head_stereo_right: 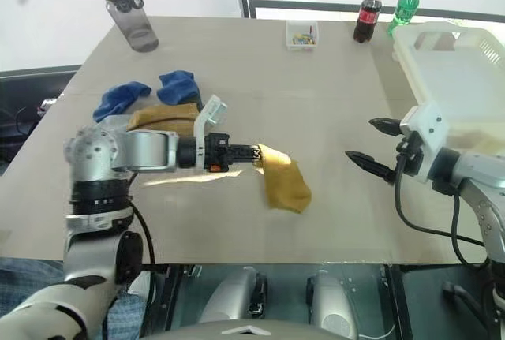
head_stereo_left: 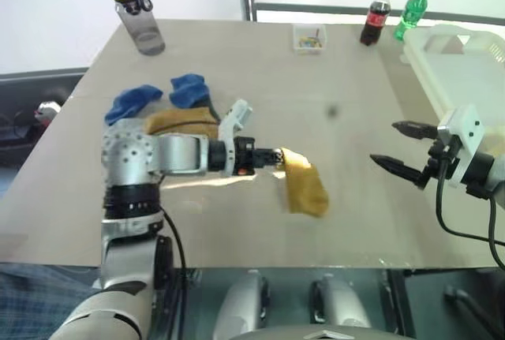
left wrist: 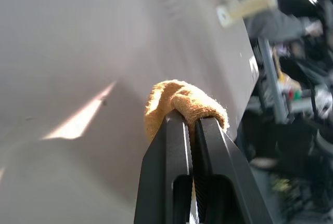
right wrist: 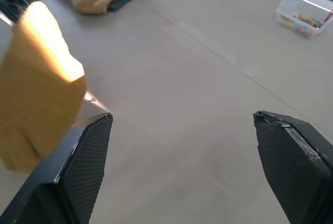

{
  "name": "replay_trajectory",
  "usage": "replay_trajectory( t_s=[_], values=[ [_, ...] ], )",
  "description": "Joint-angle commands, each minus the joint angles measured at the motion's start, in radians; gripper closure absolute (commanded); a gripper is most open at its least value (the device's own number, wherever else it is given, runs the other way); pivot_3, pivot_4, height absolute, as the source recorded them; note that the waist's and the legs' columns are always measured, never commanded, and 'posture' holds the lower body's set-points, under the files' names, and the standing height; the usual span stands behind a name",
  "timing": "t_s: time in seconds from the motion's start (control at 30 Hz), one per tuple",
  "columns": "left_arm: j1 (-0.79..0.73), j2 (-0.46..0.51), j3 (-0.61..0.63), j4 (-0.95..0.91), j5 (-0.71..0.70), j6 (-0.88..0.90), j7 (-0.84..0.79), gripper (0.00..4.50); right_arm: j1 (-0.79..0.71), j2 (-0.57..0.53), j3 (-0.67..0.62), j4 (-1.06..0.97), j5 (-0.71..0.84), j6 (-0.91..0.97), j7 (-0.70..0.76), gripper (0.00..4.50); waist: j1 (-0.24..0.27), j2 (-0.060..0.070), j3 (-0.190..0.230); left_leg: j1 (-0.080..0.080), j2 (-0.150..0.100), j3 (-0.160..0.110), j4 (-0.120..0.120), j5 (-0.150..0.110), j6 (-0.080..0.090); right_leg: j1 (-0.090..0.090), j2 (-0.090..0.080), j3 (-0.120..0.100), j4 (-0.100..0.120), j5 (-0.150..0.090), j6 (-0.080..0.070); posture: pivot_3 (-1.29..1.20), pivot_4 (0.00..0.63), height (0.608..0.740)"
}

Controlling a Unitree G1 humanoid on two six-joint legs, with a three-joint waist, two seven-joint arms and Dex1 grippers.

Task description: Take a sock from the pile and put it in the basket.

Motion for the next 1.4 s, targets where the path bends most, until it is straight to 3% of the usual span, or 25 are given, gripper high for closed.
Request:
replay_trajectory(
  t_s=[0.03,0.17,0.27,0.33,0.5,0.67,0.83,0.93,1.03,1.13,1.2,1.27,1.3,1.4],
  values=[
    [-0.046,0.112,-0.107,-0.159,0.087,-0.003,-0.276,4.4,-0.009,-0.005,-0.022,-0.017,0.008,-0.007,-0.008,0.0,0.0,0.0,0.0,0.0,0.0,0.0,0.0,0.0,0.0,0.0,0.001,0.0,0.0,0.0,0.0,0.0,0.15,0.74],
    [-0.097,0.316,-0.306,-0.28,0.328,-0.179,-0.673,4.4,-0.015,0.0,-0.018,-0.015,0.006,-0.011,-0.012,0.0,-0.003,0.0,0.0,0.0,0.0,0.0,-0.001,0.0,0.0,0.0,0.005,0.001,0.0,0.0,0.0,0.0,0.15,0.74],
    [-0.156,0.461,-0.517,-0.278,0.665,-0.501,-0.978,4.4,-0.017,0.005,-0.014,-0.015,0.004,-0.015,-0.015,0.0,-0.003,0.001,0.0,0.001,0.0,0.001,-0.002,0.0,0.0,0.0,0.006,0.001,0.0,0.0,0.0,0.0,0.15,0.74],
    [-0.195,0.505,-0.618,-0.233,0.884,-0.731,-1.114,4.4,-0.016,0.008,-0.015,-0.017,0.004,-0.017,-0.018,0.0,-0.001,0.001,0.0,0.001,0.0,0.003,-0.002,0.0,0.0,0.0,0.007,0.0,0.0,0.0,0.0,0.0,0.15,0.74],
    [-0.222,0.419,-0.617,-0.071,1.179,-1.208,-1.201,4.4,0.004,0.011,-0.026,-0.034,0.01,-0.013,-0.027,0.0,0.003,0.001,0.001,-0.002,0.0,0.002,-0.002,-0.001,0.002,-0.002,0.007,0.001,-0.002,0.0,0.0,0.0,0.15,0.74],
    [-0.228,0.375,-0.591,0.018,1.326,-1.454,-1.272,4.4,0.017,0.009,-0.036,-0.046,0.016,-0.009,-0.032,0.0,-0.001,-0.001,0.002,-0.004,0.0,0.002,-0.002,-0.002,0.004,-0.003,0.006,0.002,-0.004,0.0,0.0,0.0,0.15,0.74],
    [-0.219,0.365,-0.556,-0.017,1.287,-1.465,-1.405,4.4,0.019,0.009,-0.038,-0.049,0.02,-0.007,-0.037,0.0,-0.002,-0.001,0.002,-0.003,0.001,0.002,-0.002,-0.002,0.005,-0.003,0.007,0.001,-0.004,0.0,0.0,0.0,0.15,0.74],
    [-0.294,0.242,-0.431,-0.03,1.055,-1.182,-1.343,4.4,0.017,0.009,-0.036,-0.047,0.02,-0.009,-0.041,0.0,0.005,-0.001,0.002,-0.004,0.001,0.001,0.0,-0.003,0.005,-0.003,0.006,0.0,-0.003,0.0,0.0,0.0,0.15,0.74],
    [-0.369,0.206,-0.481,0.17,1.259,-1.083,-1.191,4.4,0.014,0.009,-0.035,-0.047,0.021,-0.008,-0.045,0.0,0.007,-0.003,0.003,-0.005,0.001,-0.001,0.003,-0.004,0.007,-0.001,0.006,-0.001,-0.002,-0.001,0.002,0.0,0.15,0.74],
    [-0.341,0.226,-0.547,0.238,1.303,-0.882,-1.163,4.4,0.011,0.009,-0.033,-0.047,0.021,-0.008,-0.048,0.0,-0.013,-0.001,0.002,-0.002,0.0,0.001,0.002,-0.004,0.007,-0.001,0.006,-0.001,-0.001,-0.001,0.003,0.0,0.15,0.74],
    [-0.187,0.344,-0.657,0.095,1.352,-0.925,-1.281,4.4,0.012,0.011,-0.032,-0.049,0.021,-0.008,-0.051,0.0,-0.027,-0.001,0.002,-0.001,0.0,0.002,0.0,-0.004,0.007,-0.003,0.008,0.002,0.001,-0.002,0.003,0.0,0.15,0.74],
    [-0.055,0.446,-0.687,-0.096,1.313,-0.949,-1.393,4.4,0.02,0.01,-0.037,-0.054,0.023,-0.008,-0.051,0.0,-0.046,-0.001,0.002,-0.001,0.001,0.002,-0.003,-0.003,0.006,-0.007,0.011,0.009,0.0,-0.002,0.002,0.0,0.15,0.74],
    [-0.019,0.463,-0.663,-0.17,1.266,-0.938,-1.421,4.4,0.024,0.009,-0.04,-0.057,0.024,-0.007,-0.051,0.0,-0.047,-0.003,0.004,-0.001,0.001,0.0,-0.004,-0.003,0.006,-0.008,0.012,0.015,0.0,-0.002,0.002,0.0,0.15,0.74],
    [-0.038,0.37,-0.552,-0.2,1.155,-0.779,-1.343,4.4,0.03,0.005,-0.047,-0.06,0.026,-0.004,-0.05,0.0,-0.011,-0.004,0.005,-0.009,0.001,-0.002,-0.001,-0.003,0.006,-0.014,0.008,0.014,0.0,-0.002,0.002,0.0,0.15,0.74]
  ],
)
